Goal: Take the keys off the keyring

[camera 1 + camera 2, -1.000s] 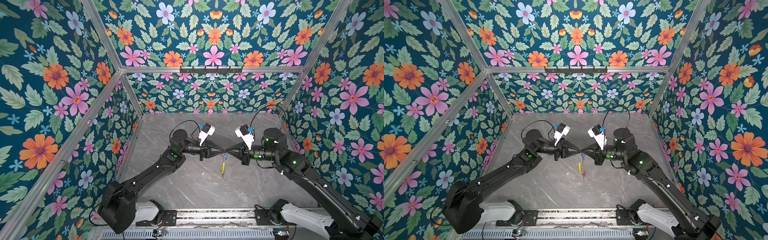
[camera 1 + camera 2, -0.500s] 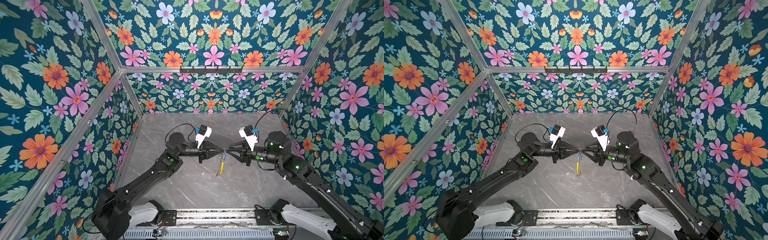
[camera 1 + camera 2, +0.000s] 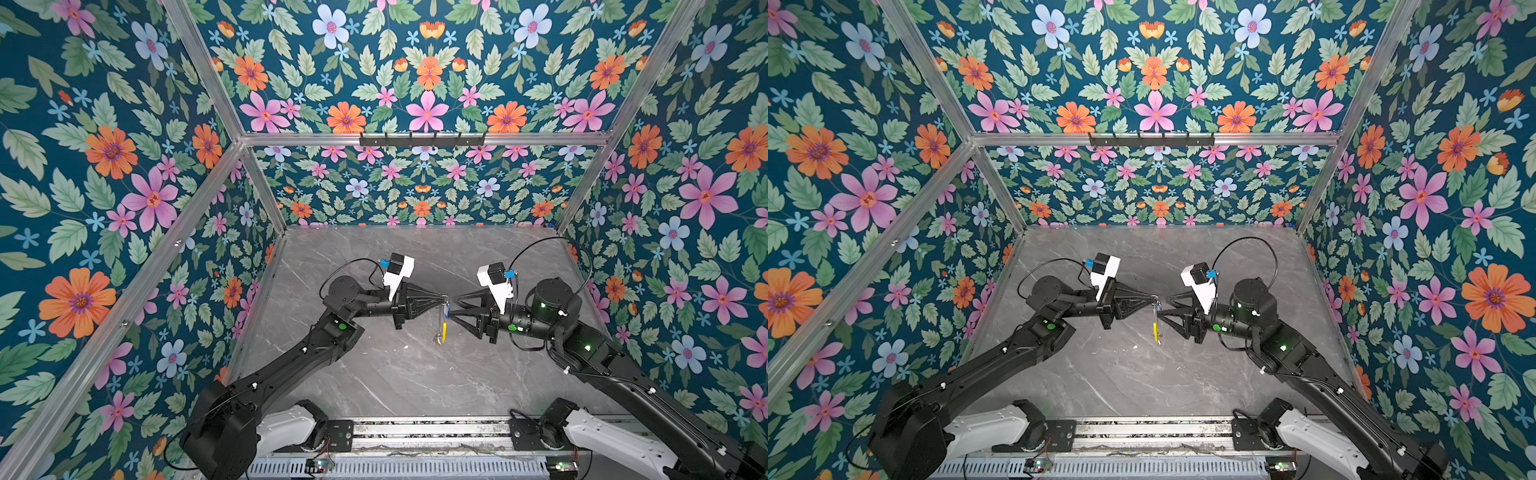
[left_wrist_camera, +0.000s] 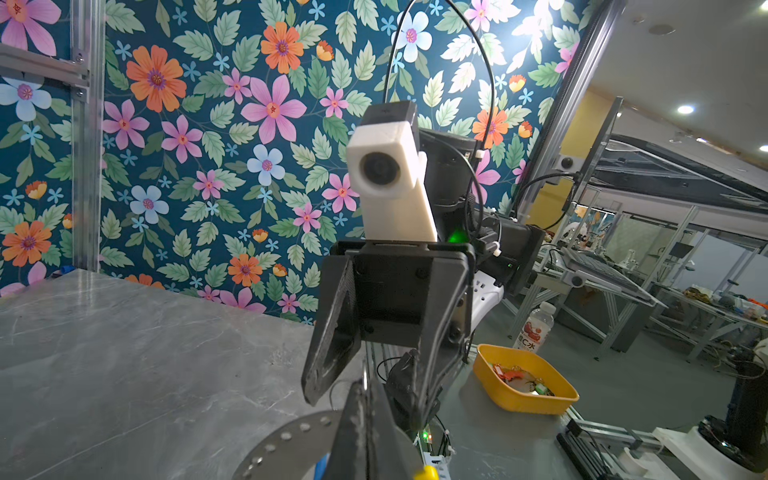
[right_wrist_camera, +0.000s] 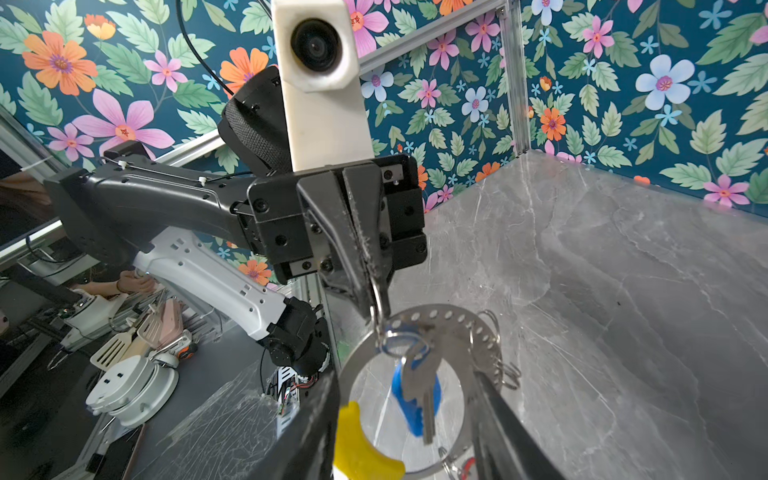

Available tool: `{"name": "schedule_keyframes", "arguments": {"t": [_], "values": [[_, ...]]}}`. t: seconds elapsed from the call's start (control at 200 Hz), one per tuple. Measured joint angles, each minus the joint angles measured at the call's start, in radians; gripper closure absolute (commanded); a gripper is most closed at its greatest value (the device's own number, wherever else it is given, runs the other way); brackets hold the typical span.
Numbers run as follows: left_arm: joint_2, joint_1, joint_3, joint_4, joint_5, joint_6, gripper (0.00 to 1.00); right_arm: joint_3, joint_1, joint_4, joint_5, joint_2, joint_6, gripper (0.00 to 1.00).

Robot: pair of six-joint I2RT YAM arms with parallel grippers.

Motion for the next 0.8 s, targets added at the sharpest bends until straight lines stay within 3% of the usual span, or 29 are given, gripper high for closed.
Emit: {"name": "schedule_keyframes", "arguments": {"t": [0.28, 0.45, 0.625, 0.8], "values": [[-0.017, 0.0, -0.018, 0.053, -0.008, -0.021, 1.0, 0.019, 0.038, 0.0, 0.014, 0.045, -0.029, 0.58], [-0.021, 0.0, -0.029, 0.068, -0.012, -0.028, 1.0, 0.037, 0.047, 0.0, 0.026, 0.067, -0.042, 0.73], [-0.03, 0.001, -0.04, 0.079, -0.018, -0.032, 1.0, 0.041, 0.055, -0.001, 0.026, 0.074, -0.046, 0.79], [-0.034, 0.001, -0.05, 0.09, -0.036, -0.045, 1.0, 0.041, 0.061, -0.002, 0.026, 0.073, -0.05, 0.96]]}}
